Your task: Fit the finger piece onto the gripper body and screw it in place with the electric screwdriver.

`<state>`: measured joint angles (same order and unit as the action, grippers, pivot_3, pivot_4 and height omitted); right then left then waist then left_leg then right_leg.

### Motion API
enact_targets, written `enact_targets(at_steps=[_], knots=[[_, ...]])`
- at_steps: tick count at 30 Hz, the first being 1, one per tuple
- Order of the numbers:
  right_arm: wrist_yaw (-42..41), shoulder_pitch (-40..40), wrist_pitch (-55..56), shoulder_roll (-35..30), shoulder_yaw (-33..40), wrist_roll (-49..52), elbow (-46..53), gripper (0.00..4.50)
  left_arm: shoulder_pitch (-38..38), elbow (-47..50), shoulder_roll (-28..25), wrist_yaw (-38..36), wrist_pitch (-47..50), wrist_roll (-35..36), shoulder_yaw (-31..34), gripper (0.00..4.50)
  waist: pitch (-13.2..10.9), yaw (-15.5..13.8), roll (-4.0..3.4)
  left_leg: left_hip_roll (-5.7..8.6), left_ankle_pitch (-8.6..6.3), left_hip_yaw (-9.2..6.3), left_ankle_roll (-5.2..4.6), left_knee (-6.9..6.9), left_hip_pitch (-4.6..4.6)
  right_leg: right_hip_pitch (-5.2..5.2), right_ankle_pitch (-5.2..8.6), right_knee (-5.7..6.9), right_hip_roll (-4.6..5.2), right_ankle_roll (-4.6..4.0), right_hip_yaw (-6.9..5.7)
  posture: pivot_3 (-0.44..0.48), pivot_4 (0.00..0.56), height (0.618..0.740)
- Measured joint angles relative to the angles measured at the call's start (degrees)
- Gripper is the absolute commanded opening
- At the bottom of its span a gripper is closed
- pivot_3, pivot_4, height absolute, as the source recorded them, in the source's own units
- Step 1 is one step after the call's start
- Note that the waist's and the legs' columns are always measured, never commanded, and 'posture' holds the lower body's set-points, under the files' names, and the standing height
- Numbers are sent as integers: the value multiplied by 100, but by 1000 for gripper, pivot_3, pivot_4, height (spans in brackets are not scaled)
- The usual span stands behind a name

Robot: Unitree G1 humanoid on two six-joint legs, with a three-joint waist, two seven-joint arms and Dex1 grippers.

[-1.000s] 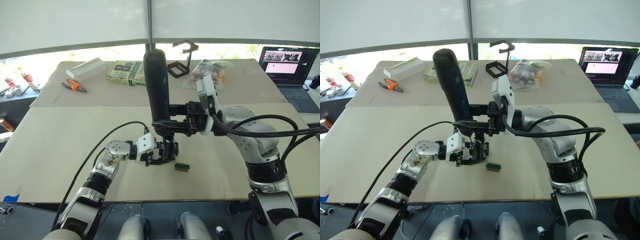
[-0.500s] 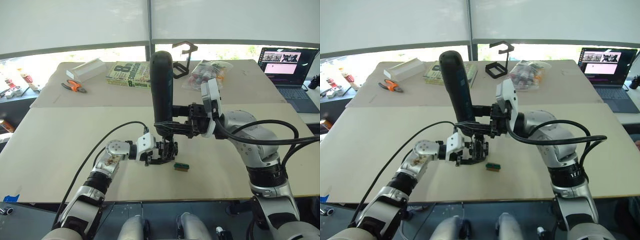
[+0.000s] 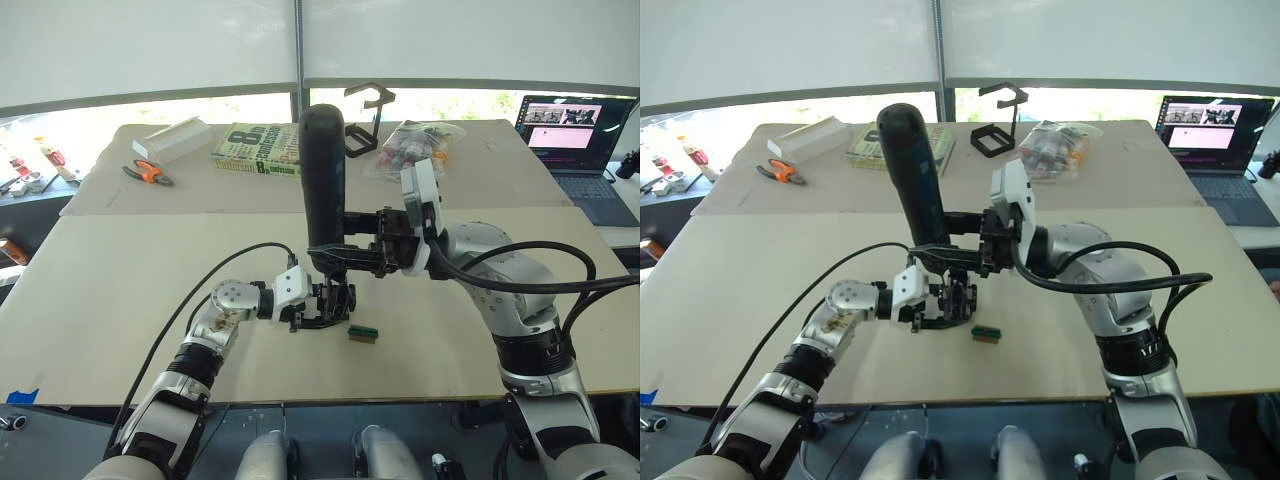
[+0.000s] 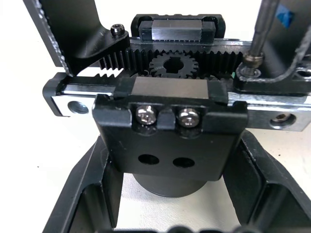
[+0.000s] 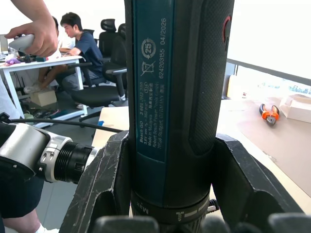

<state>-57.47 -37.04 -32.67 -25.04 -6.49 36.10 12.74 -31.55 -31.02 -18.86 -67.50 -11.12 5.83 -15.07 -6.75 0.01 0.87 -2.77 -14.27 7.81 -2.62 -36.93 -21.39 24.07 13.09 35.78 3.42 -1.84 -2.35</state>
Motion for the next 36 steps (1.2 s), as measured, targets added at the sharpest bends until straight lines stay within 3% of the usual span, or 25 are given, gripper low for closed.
enact_targets(at_steps=[36], knots=[[-89,246,583,-181,-120,-29,-115,1923,2,-56,-25,0,1,-35,0,2310,63,-1,35,-7,-1,0,1,3,2,5,6,-2,11,6,3,0,150,740]])
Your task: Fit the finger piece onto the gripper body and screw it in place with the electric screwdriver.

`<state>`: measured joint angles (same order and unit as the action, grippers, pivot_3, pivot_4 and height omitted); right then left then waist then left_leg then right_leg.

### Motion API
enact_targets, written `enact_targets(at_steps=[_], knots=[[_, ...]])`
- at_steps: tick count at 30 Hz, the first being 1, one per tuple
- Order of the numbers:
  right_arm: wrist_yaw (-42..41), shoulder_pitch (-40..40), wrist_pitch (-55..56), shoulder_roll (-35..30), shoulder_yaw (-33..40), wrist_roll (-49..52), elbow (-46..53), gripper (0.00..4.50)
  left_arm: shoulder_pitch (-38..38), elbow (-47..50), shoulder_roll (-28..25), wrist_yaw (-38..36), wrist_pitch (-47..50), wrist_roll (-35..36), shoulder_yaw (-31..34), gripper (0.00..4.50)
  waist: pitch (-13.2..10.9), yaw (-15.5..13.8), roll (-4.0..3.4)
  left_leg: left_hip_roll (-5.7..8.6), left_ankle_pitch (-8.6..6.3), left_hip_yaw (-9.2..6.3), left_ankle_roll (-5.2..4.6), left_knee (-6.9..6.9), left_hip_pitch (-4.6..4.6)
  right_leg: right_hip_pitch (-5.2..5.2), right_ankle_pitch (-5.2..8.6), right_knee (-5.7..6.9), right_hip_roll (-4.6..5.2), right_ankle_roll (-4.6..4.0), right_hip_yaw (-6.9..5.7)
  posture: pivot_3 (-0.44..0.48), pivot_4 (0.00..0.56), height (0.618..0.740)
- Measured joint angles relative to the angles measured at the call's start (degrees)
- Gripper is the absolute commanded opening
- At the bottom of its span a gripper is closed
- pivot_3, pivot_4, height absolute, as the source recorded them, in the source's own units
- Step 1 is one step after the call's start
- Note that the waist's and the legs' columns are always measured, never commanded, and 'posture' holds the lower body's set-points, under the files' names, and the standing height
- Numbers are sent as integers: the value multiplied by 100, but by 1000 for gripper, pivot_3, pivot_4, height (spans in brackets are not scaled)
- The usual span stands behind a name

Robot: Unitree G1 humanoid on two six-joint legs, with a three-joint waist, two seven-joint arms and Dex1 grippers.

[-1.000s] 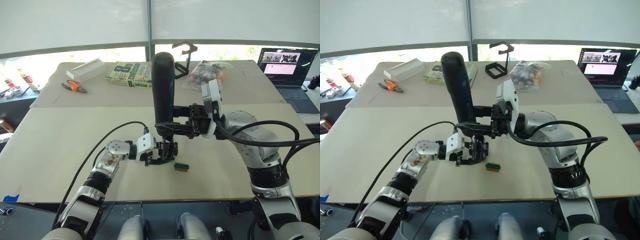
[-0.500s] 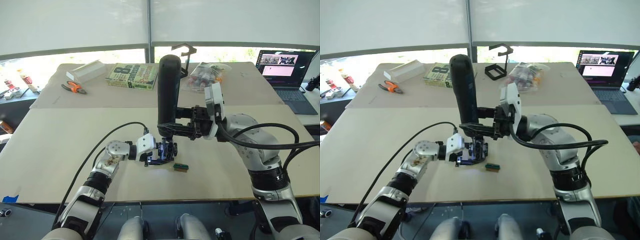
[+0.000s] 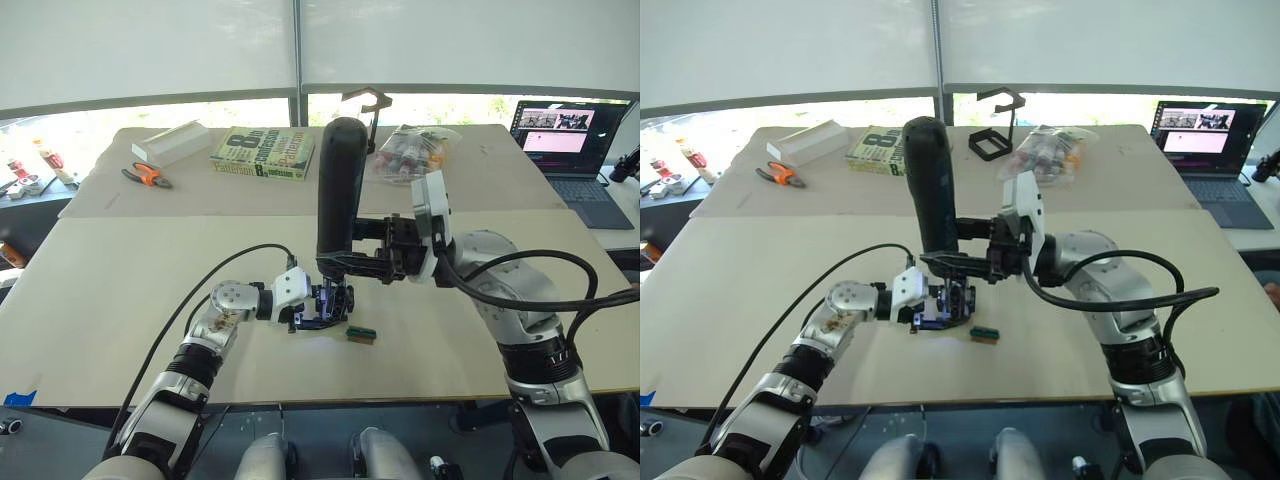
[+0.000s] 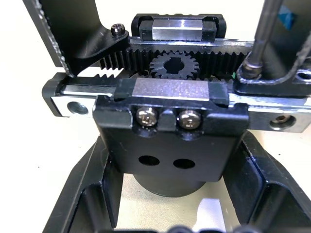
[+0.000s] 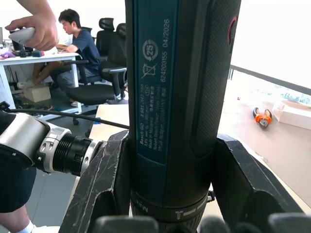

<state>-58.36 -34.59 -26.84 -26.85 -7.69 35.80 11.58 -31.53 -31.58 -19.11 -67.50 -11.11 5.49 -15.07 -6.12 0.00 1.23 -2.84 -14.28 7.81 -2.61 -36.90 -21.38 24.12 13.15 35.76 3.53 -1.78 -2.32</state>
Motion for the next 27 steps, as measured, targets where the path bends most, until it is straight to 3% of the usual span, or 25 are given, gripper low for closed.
enact_targets(at_steps=[20,24,25,27], knots=[[303,-724,-1070,9,302,705,534,1923,226,308,-71,114,38,66,34,2310,-12,27,0,-3,0,-10,-1,1,-38,24,-5,-11,0,-10,1,0,150,740],[517,-749,-1255,54,451,889,551,1923,288,378,-213,92,238,93,46,4274,-12,59,-1,-3,0,-11,0,2,-38,24,-6,-10,0,-10,1,0,150,740],[575,-749,-1280,50,478,958,561,1923,342,383,-304,69,275,106,65,4500,-13,70,-2,-4,0,-12,-1,3,-39,26,-6,-10,0,-10,1,0,150,740],[668,-769,-1395,46,596,1069,595,1923,443,527,-464,32,289,138,137,4500,-14,69,-3,-4,0,-16,0,4,-42,26,-6,-12,3,-10,1,0,150,740]])
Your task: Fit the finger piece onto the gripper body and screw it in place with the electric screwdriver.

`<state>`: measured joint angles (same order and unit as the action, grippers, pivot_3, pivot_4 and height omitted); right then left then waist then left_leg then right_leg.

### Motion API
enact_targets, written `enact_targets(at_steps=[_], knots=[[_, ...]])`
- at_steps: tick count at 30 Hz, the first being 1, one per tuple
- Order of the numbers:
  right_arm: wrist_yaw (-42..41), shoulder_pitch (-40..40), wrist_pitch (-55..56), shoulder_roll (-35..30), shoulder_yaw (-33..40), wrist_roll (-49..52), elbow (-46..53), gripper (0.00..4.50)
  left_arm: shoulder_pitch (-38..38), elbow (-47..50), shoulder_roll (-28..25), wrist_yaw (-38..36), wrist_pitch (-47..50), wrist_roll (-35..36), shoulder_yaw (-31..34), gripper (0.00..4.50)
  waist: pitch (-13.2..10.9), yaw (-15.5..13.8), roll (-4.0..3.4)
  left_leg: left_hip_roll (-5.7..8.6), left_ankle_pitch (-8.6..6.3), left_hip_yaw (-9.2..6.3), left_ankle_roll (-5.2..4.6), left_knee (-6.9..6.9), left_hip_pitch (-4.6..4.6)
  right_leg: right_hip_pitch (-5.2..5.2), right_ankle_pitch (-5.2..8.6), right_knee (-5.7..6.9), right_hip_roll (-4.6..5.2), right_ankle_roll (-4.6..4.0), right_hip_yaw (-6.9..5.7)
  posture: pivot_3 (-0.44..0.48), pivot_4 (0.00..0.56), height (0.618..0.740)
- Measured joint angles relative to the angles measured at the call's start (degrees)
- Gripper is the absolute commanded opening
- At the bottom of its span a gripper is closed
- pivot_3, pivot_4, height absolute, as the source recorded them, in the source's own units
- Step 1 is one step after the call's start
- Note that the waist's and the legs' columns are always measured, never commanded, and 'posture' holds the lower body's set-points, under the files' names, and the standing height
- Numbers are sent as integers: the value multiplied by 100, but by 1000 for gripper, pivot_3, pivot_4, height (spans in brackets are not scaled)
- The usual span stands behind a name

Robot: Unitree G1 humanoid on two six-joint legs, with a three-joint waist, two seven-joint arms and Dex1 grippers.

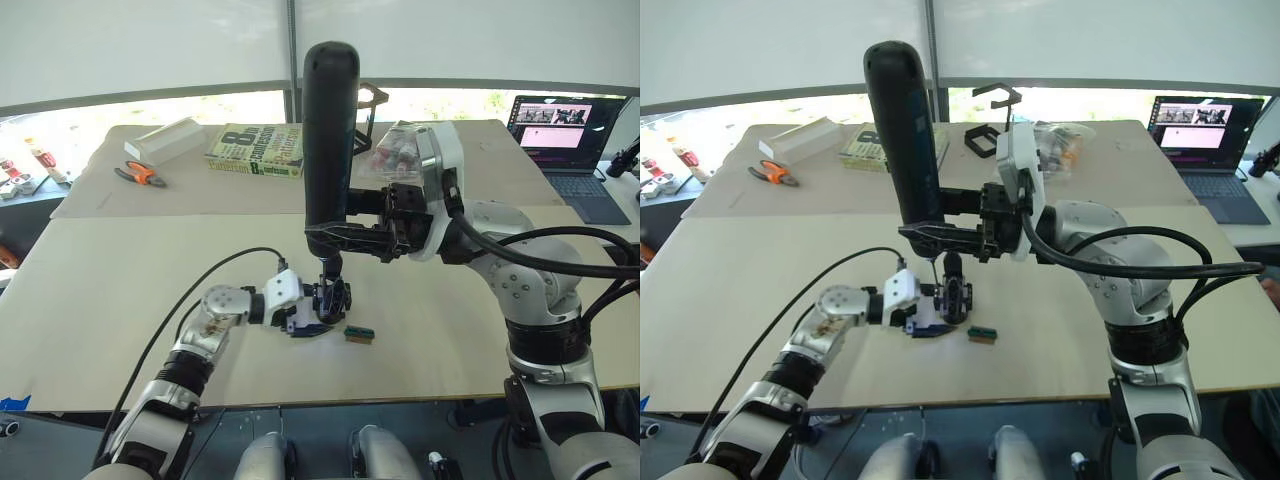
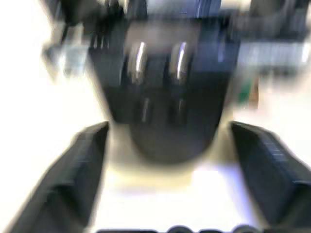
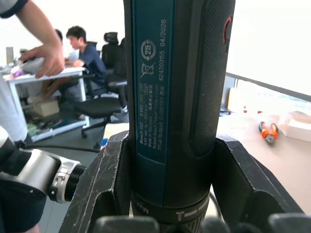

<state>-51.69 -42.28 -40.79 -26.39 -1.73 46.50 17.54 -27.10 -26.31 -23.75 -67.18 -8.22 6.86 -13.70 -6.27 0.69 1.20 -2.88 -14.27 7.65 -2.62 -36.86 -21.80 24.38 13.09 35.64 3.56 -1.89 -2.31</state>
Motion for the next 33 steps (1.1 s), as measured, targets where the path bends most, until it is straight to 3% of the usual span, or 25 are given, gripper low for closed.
enact_targets(at_steps=[3,10,14,22,26,33], knots=[[116,-109,-140,-36,84,175,46,1923,161,358,-195,-58,109,26,46,4500,-1,0,-1,1,0,0,0,0,-3,0,0,-3,6,0,0,0,150,740],[515,-210,-577,-354,709,939,306,1923,1310,2432,-947,-154,1018,633,365,4500,-11,-17,-16,4,-2,-3,-2,3,-8,-5,-1,-25,39,-1,-11,0,150,740],[774,-168,-840,-714,1131,1464,465,1923,1761,3157,-1041,-128,1360,801,324,4500,-14,-58,-24,4,-3,-3,-3,4,-12,-9,-1,-40,46,-1,-18,0,150,740],[829,1436,-828,-1366,1498,1471,1228,1923,1840,3403,-835,76,1421,732,14,4500,-15,-135,-25,6,-4,-1,-8,9,-20,-11,-3,-56,47,5,-19,0,150,740],[811,2224,-421,-1341,1389,859,1548,1923,1708,3247,-685,65,1374,659,-231,4500,-15,-133,-25,7,-4,-2,-8,9,-20,-12,21,-53,40,48,-20,0,150,740],[915,2672,71,-906,1050,339,1630,1923,1314,2714,-445,70,1169,570,-352,4500,-15,-135,-24,5,-4,-6,-8,8,-19,-12,21,-55,12,51,-7,0,150,740]])
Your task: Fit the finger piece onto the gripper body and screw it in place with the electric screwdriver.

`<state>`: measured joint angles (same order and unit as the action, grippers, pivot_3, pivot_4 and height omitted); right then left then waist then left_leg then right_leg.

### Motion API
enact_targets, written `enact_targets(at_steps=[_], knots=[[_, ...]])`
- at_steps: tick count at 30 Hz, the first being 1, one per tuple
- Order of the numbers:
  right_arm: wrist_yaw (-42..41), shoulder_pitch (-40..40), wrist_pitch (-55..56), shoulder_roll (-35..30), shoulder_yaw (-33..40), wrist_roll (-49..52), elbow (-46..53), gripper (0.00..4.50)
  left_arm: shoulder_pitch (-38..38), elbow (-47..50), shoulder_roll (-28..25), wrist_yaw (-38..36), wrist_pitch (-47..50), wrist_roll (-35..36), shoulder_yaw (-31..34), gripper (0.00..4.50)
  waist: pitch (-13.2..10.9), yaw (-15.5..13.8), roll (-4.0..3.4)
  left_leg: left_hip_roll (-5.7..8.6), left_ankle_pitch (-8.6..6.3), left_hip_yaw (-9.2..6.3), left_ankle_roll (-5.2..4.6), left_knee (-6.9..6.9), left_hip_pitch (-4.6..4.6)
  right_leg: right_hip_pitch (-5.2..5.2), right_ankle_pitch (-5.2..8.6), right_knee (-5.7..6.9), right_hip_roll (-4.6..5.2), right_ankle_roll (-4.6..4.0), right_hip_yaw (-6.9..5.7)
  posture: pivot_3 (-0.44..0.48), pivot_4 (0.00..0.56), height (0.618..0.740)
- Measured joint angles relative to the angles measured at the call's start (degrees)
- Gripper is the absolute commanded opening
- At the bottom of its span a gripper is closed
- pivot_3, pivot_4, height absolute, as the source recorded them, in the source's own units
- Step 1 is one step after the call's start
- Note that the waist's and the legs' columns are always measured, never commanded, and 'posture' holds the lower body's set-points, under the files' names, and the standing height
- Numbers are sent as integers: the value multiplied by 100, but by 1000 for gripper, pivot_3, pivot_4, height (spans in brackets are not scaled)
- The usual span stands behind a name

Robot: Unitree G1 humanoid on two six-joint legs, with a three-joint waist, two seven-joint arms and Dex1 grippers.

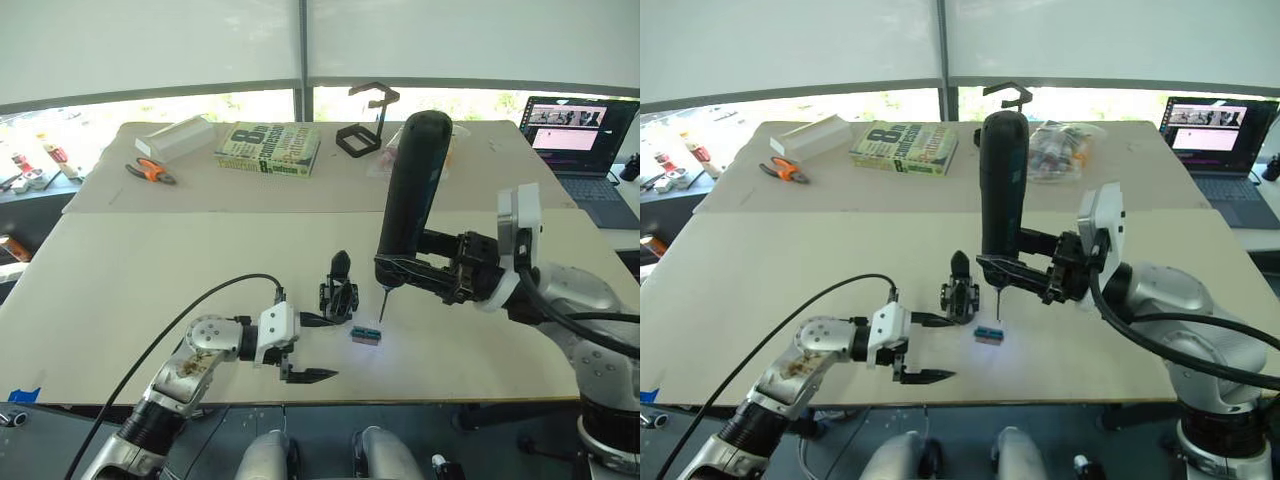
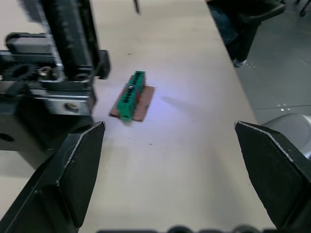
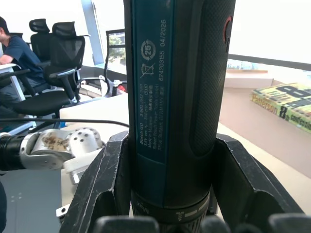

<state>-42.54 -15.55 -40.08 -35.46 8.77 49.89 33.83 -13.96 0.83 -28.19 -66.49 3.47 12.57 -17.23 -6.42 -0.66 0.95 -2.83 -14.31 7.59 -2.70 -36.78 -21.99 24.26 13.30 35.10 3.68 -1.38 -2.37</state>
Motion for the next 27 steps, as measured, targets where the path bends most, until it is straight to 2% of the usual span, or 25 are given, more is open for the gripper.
enact_targets(at_steps=[5,27], knots=[[42,314,257,204,-222,-375,2,1923,-20,-175,47,-12,-138,-76,-38,4500,0,-1,0,0,0,1,0,0,0,0,-1,-2,-12,0,4,0,150,740],[-29,396,801,464,-550,-1039,-211,1923,-9,-405,186,62,-338,-199,-128,4500,1,-4,-1,0,0,0,0,-2,4,-2,-2,1,-16,-2,4,0,150,740]])
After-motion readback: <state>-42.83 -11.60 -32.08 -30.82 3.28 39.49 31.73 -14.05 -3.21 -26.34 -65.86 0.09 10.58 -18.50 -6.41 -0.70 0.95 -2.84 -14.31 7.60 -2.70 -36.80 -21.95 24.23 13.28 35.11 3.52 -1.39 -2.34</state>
